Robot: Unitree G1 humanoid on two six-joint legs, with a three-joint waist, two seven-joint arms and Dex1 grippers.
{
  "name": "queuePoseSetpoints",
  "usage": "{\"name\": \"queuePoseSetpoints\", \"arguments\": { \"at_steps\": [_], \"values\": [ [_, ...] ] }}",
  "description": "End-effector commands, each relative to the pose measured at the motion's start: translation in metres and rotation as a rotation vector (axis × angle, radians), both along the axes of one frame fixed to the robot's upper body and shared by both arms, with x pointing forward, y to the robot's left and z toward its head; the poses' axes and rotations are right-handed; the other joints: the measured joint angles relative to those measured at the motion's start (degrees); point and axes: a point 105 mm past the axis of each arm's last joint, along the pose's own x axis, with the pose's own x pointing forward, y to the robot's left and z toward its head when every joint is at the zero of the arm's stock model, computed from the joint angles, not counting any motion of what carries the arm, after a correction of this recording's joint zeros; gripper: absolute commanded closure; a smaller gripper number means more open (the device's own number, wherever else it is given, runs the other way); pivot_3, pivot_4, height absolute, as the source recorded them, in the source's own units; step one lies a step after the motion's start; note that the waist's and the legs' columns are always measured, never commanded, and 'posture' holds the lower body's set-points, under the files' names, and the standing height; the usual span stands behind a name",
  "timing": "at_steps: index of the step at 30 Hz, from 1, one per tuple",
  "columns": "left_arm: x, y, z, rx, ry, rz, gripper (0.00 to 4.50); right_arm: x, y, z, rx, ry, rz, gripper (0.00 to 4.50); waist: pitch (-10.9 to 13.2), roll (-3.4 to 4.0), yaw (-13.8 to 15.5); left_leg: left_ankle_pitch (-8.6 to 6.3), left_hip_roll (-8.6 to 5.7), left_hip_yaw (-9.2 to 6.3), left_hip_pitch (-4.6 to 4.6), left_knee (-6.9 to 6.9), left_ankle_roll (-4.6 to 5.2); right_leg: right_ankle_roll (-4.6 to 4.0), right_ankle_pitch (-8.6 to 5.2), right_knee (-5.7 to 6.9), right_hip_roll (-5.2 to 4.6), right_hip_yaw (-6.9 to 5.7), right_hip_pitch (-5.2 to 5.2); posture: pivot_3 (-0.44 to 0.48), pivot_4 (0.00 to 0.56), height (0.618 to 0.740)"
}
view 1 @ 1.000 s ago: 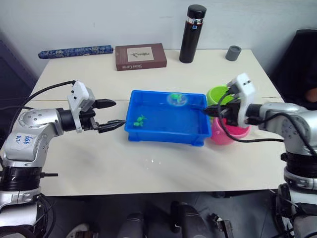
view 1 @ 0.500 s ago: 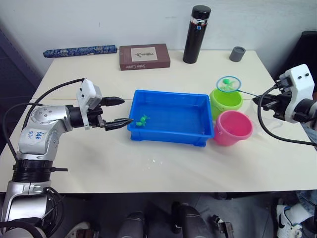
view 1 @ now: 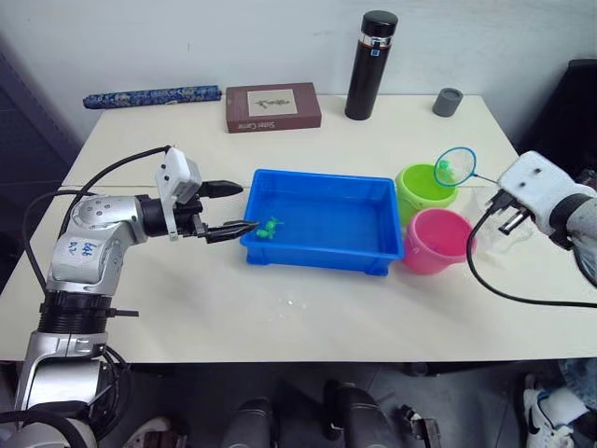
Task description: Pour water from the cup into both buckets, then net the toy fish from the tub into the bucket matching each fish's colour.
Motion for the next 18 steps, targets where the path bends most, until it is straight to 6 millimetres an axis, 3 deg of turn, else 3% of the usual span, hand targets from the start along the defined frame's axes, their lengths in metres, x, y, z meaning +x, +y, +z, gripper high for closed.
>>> {"name": "queuePoseSetpoints", "arguments": {
  "at_steps": [1,4,10,13,18],
  "values": [
    [0.0,-0.001,0.012,0.005,-0.052,-0.01,0.07,-0.003,0.011,0.018,-0.193,-0.11,0.081,4.5,0.0,0.0,0.0,0.01,0.01,0.0,0.0,0.0,-0.01,0.0,0.0,0.0,0.01,-0.01,0.0,0.0,0.15,0.74],
    [0.0,-0.001,0.012,0.006,-0.052,-0.013,0.07,-0.006,0.01,0.02,-0.341,-0.133,0.117,4.5,0.0,0.0,0.0,0.02,0.0,0.01,0.01,0.01,-0.02,0.0,0.0,0.01,0.01,0.0,0.0,0.0,0.15,0.74],
    [0.0,-0.002,0.012,0.004,-0.051,-0.017,0.07,-0.006,0.009,0.022,-0.39,-0.162,0.141,4.5,0.0,0.0,0.0,0.02,0.0,0.03,0.02,0.05,-0.02,0.0,0.0,0.03,0.01,0.01,0.02,0.0,0.15,0.74],
    [-0.001,0.0,0.011,0.004,-0.047,-0.01,0.07,-0.006,0.015,0.034,-0.3,-0.189,0.16,4.5,0.0,0.0,0.0,0.02,0.0,0.03,0.03,0.06,-0.03,0.0,0.0,0.05,0.01,0.01,0.02,0.0,0.15,0.74],
    [-0.003,0.022,0.012,0.0,-0.04,0.085,0.07,-0.008,0.049,0.06,0.089,-0.116,0.285,4.5,0.0,0.0,-0.4,0.03,0.05,0.11,0.09,0.11,-0.03,0.0,0.0,0.18,0.08,0.08,0.0,0.0,0.15,0.74]
  ]
}}
